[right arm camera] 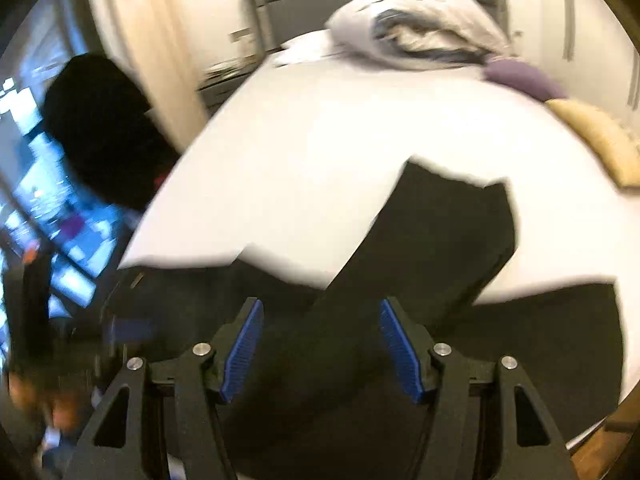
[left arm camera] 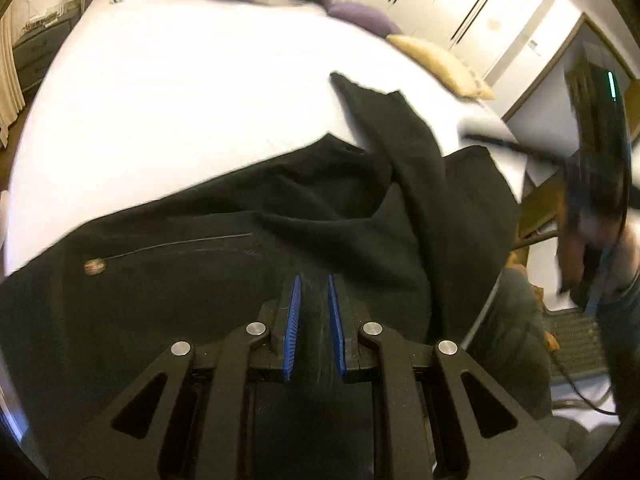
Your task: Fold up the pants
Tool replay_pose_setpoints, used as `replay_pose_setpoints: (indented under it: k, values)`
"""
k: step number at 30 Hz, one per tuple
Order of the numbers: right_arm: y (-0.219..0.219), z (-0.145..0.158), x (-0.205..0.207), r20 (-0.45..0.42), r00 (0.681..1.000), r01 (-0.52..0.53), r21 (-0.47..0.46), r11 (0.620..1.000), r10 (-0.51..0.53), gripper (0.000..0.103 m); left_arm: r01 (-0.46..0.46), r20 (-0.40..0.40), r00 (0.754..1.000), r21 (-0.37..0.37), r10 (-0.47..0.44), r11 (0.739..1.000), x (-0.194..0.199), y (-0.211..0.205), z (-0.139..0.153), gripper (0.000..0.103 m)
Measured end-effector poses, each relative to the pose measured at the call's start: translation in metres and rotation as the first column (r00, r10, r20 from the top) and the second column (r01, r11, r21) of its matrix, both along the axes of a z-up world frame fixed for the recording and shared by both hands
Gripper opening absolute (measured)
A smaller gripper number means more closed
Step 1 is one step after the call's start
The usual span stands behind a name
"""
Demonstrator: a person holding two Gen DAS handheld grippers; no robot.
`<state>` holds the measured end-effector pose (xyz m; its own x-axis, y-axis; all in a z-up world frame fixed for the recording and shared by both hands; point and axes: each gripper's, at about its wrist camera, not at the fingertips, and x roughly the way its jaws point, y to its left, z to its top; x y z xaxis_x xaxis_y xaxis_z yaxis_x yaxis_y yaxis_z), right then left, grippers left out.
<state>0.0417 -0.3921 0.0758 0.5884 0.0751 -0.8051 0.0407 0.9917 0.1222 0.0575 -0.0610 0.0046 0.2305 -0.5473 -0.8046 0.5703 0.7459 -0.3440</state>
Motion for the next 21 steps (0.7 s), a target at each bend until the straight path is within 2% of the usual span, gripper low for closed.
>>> replay_pose_setpoints:
  k: [2, 4, 6, 10, 13, 15, 17, 19, 20, 21]
  values:
    - [-0.012, -0.005, 0.035, -0.027, 0.999, 0.038, -0.027, 0.999, -0.038, 0.067, 0.005, -0.048, 0.999, 0.034, -0.003, 0.999, 0.003, -0.014, -0.021, 0.014]
    - [-0.021, -0.02, 0.076, -0.063, 0.995, 0.076, -0.051, 0.996, -0.079, 0.067, 0.006, -0.041, 0.999, 0.06, -0.004, 0.998, 0.0, -0.021, -0.034, 0.014]
    - [-0.026, -0.033, 0.105, -0.098, 0.99, 0.095, -0.076, 0.993, -0.102, 0.067, 0.014, -0.03, 0.999, 0.051, -0.012, 0.999, -0.001, -0.02, -0.036, 0.014]
    - [-0.032, -0.077, 0.164, -0.194, 0.972, 0.113, -0.095, 0.989, -0.13, 0.067, 0.011, -0.084, 0.996, -0.004, -0.011, 1.0, 0.008, -0.009, -0.045, 0.014]
    - [-0.033, -0.098, 0.19, -0.236, 0.957, 0.138, -0.134, 0.981, -0.167, 0.067, 0.019, -0.074, 0.997, 0.004, -0.018, 1.0, 0.007, -0.008, -0.047, 0.014]
    - [-0.041, -0.117, 0.204, -0.284, 0.934, 0.179, -0.158, 0.971, -0.218, 0.067, 0.026, -0.056, 0.998, 0.019, -0.025, 0.999, 0.005, -0.012, -0.047, 0.014]
    - [-0.052, -0.122, 0.204, -0.274, 0.929, 0.227, -0.113, 0.967, -0.25, 0.073, 0.027, -0.057, 0.998, 0.015, -0.026, 1.0, 0.006, -0.015, -0.046, 0.014]
    - [-0.061, -0.124, 0.204, -0.268, 0.926, 0.257, -0.068, 0.964, -0.266, 0.074, 0.023, -0.069, 0.997, -0.001, -0.023, 1.0, 0.007, -0.013, -0.047, 0.014]
    - [-0.063, -0.123, 0.204, -0.259, 0.928, 0.262, -0.061, 0.963, -0.268, 0.068, 0.021, -0.074, 0.997, -0.008, -0.021, 1.0, 0.008, -0.012, -0.047, 0.014]
    - [-0.064, -0.122, 0.204, -0.254, 0.931, 0.256, -0.063, 0.965, -0.263, 0.055, 0.02, -0.075, 0.997, -0.01, -0.021, 1.0, 0.008, -0.011, -0.049, 0.014]
